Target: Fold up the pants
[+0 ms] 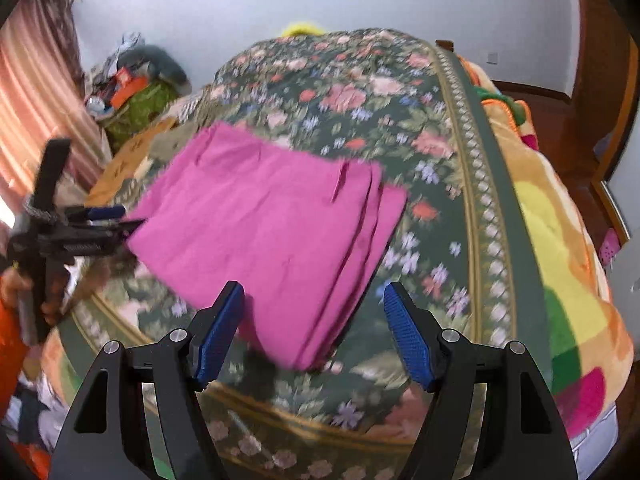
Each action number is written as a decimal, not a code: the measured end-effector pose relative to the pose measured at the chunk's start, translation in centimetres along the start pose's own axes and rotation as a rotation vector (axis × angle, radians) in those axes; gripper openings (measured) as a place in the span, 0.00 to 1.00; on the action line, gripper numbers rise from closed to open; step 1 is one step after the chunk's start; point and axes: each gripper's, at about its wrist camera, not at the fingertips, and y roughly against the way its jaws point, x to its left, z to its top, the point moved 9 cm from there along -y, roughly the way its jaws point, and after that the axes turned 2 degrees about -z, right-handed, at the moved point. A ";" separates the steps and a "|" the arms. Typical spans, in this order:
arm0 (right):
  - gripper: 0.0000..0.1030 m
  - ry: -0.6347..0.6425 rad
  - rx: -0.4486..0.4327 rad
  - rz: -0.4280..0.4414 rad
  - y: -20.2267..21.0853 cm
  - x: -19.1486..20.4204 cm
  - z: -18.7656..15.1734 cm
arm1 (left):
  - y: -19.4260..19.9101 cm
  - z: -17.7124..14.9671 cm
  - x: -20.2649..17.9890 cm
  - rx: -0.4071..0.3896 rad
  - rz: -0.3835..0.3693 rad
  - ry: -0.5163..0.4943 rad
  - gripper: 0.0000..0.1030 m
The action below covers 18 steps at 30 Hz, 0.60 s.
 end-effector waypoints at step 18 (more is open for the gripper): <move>0.42 -0.012 -0.004 0.017 -1.5 -1.5 -0.2 | 1.8 -1.3 1.4 -0.040 -0.033 0.054 0.41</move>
